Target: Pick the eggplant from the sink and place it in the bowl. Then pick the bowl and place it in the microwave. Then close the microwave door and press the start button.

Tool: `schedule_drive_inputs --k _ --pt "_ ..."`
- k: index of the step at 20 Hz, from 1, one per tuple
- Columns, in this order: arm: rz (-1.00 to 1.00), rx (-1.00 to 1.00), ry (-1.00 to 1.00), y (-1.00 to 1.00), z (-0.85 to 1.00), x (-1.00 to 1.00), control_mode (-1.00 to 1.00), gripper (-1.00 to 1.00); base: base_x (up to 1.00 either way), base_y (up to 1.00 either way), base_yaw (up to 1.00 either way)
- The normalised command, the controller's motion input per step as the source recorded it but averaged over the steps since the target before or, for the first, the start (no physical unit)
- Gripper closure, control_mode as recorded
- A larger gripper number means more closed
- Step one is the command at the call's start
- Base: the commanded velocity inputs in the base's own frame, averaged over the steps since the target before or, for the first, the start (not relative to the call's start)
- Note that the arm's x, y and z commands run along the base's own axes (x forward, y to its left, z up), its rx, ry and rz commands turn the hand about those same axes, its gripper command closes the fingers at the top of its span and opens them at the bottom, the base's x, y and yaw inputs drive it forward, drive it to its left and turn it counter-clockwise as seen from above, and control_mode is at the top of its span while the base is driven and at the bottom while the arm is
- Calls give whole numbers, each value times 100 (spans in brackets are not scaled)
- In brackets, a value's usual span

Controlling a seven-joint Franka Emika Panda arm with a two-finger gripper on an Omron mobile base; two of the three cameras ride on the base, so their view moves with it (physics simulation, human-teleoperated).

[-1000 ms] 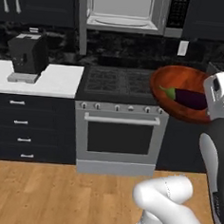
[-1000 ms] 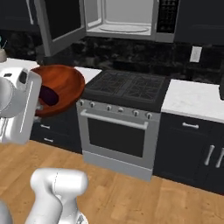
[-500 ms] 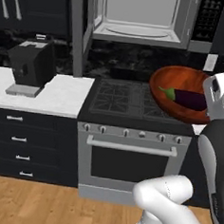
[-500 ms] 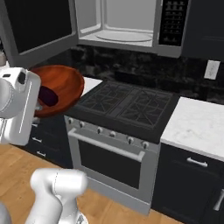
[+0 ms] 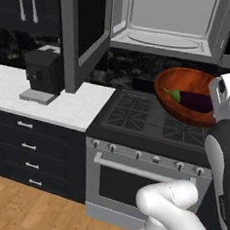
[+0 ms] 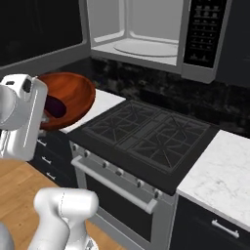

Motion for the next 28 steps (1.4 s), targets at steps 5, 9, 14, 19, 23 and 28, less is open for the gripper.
schedule_drive_inputs --k 5,9,14,19,23,28 --pt "0 0 0 0 0 0 100 100 15 -46 19" --pt "0 0 0 0 0 0 100 100 9 -38 6" --pt "0 0 0 0 3 0 -100 100 0 -7 5" --pt "0 0 -4 -8 40 -10 -100 100 0 0 0" --pt "0 0 -13 -9 64 -2 -100 100 0 0 0" --pt "0 0 -5 -7 38 44 -100 100 0 0 0"
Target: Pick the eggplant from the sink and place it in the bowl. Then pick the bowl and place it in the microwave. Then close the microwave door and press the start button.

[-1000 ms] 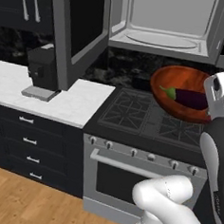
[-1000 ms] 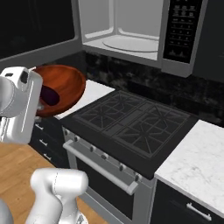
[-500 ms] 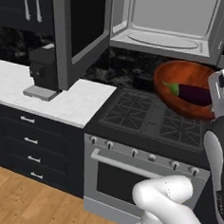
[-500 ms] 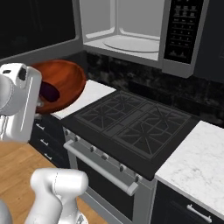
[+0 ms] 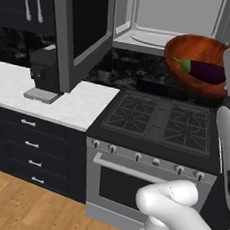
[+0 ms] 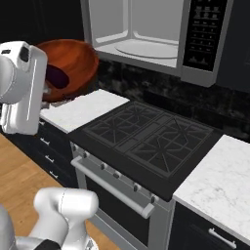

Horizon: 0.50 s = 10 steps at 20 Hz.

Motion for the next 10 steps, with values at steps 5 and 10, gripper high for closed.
schedule_drive_inputs --k 5,10 --pt "0 0 -5 -15 34 64 -100 100 0 0 0" --pt "-2 0 -5 -25 0 81 -100 100 0 0 0"
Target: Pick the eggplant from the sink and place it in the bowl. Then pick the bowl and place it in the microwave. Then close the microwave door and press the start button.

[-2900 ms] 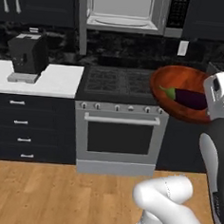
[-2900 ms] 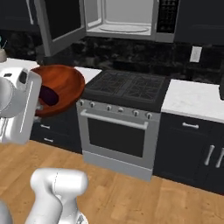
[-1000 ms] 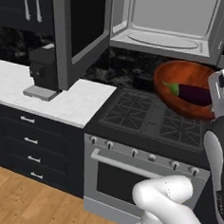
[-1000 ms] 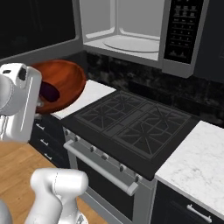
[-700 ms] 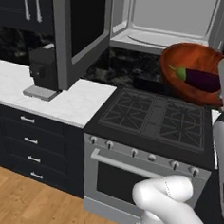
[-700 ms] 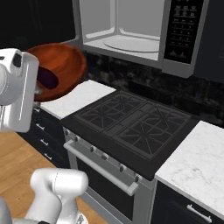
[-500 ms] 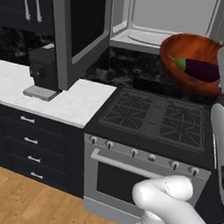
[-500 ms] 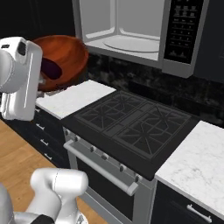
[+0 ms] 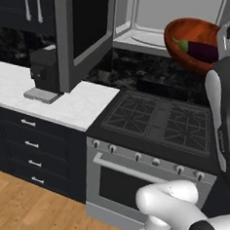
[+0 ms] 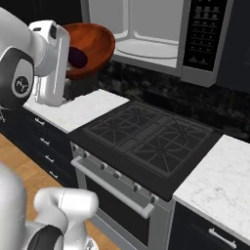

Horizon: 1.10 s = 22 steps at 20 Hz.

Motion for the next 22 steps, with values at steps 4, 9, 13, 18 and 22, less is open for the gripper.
schedule_drive_inputs --k 4,9,13,18,22 --pt "0 0 -2 -35 0 81 -100 100 0 0 0" --pt "-1 0 -4 -28 0 73 -100 100 0 0 0" --pt "-4 0 0 -15 2 69 -100 100 0 0 0" --pt "-2 0 5 -15 1 80 -100 100 0 0 0" --pt "-1 0 2 -24 4 72 -100 100 0 0 0"
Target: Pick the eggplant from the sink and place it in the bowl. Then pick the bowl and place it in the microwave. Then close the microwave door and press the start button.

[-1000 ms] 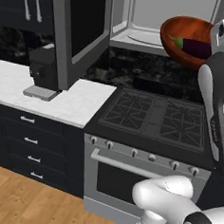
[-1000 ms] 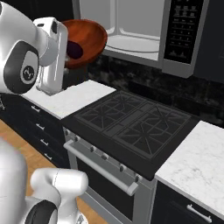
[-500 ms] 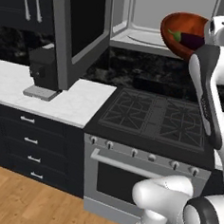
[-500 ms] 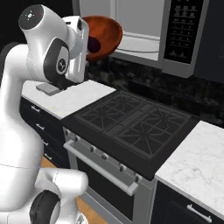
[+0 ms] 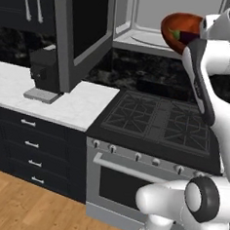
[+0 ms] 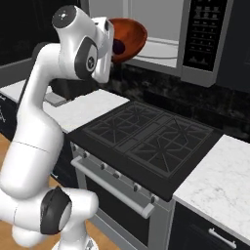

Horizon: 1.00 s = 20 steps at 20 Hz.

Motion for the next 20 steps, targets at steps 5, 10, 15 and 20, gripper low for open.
schedule_drive_inputs --k 5,10,15,20 --pt "0 0 4 -20 1 77 -100 100 0 0 0" --pt "0 0 7 -15 0 79 -100 100 0 0 0" --pt "0 0 3 -16 0 65 -100 100 0 0 0" --pt "0 0 4 -16 0 64 -100 100 0 0 0"
